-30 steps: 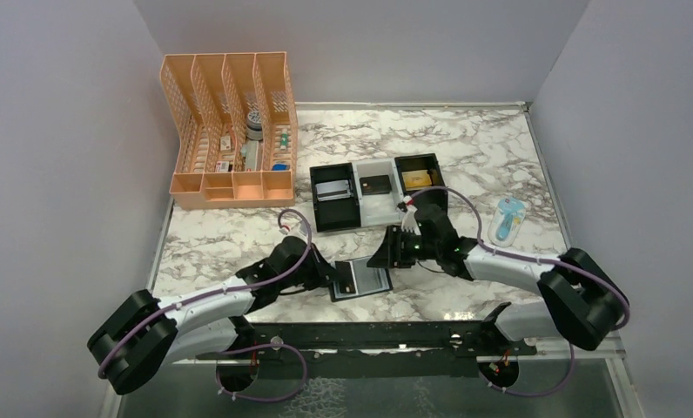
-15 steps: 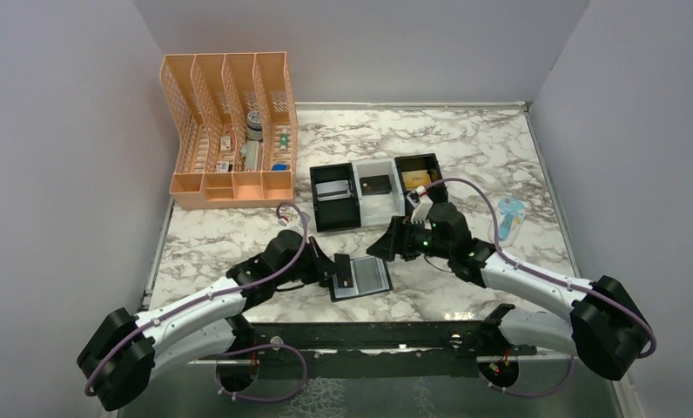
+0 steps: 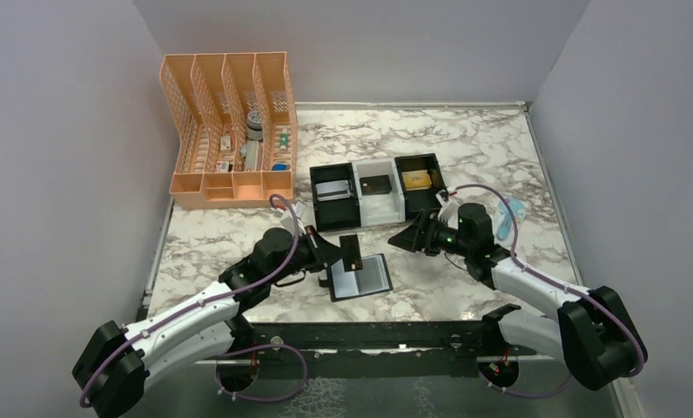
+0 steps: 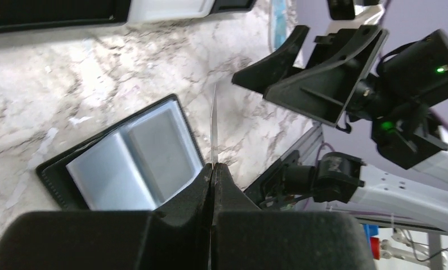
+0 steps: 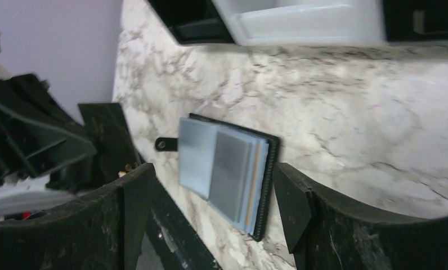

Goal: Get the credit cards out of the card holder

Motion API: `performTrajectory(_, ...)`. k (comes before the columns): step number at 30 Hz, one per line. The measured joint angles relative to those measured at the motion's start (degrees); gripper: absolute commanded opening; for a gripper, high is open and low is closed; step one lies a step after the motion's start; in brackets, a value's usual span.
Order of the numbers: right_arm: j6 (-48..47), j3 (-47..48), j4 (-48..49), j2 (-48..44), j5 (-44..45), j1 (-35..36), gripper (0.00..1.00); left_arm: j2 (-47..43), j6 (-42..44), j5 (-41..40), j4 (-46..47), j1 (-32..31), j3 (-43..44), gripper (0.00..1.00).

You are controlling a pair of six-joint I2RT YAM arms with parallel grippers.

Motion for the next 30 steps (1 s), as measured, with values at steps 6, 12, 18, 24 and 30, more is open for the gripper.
performTrajectory(6,-0.5,1.8,5.1,-0.2,-11.7,-0.7,0.73,1.4,-0.8,3.7,5.9,0.5,1.9,0.00)
performTrajectory(12,2.2,2.1,14.2,-1.4,-18.6,-0.7,0.67,3.6,-0.5,6.8,9.9,0.5,5.4,0.00)
performTrajectory(18,5.9,2.1,19.1,-1.3,-21.5,-0.7,0.61,4.1,0.5,9.0,11.1,0.5,5.4,0.00)
performTrajectory(24,9.1,2.3,22.3,0.7,-24.2,-0.7,0.52,5.7,0.9,11.6,13.8,0.5,5.4,0.00)
performTrajectory(30,11.7,3.0,25.1,3.7,-26.8,-0.7,0.42,5.8,0.5,12.4,16.5,0.5,5.3,0.00)
